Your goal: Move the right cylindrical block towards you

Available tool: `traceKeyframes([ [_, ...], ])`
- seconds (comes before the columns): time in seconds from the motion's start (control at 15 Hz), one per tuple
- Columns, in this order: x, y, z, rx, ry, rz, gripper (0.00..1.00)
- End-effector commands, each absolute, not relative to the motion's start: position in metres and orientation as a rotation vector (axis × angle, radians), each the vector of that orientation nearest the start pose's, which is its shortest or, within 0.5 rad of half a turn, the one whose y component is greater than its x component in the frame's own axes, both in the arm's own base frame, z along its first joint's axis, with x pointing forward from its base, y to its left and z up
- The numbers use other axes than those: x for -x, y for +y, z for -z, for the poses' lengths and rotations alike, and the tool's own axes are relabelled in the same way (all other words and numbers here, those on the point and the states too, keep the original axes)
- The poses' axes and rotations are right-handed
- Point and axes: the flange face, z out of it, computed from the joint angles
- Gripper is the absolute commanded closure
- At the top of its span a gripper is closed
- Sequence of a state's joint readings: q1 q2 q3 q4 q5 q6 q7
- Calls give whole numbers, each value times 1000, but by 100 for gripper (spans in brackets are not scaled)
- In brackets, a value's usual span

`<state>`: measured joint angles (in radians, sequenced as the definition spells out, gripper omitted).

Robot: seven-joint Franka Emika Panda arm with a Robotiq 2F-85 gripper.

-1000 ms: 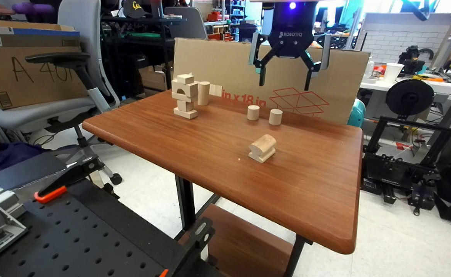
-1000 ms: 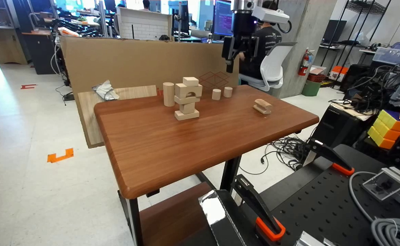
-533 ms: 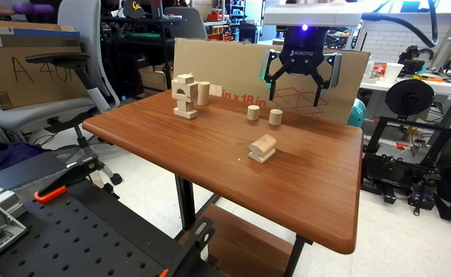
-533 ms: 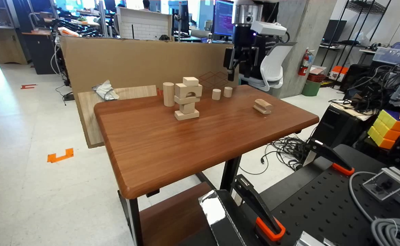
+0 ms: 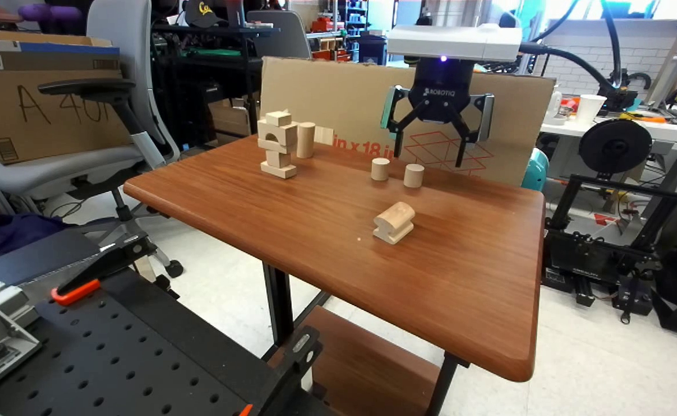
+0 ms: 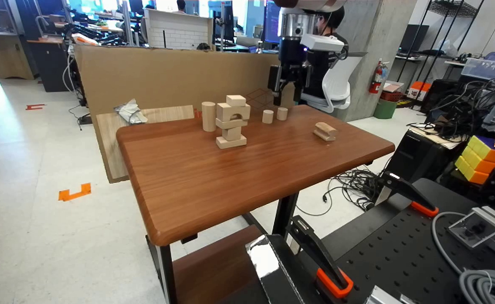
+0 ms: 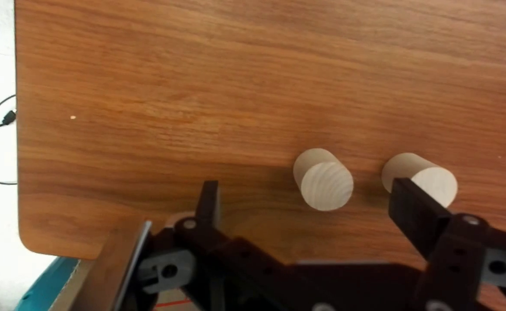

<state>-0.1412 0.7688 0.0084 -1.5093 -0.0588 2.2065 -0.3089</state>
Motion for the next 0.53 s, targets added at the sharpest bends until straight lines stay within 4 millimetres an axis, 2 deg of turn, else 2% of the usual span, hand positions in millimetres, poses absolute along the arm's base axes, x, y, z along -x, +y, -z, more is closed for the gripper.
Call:
traceKeyframes([
  [0.0,-706,-93,-197,3125,-352,-173,0],
  [0.47,-711,-92,-193,3135,-353,-198,0],
])
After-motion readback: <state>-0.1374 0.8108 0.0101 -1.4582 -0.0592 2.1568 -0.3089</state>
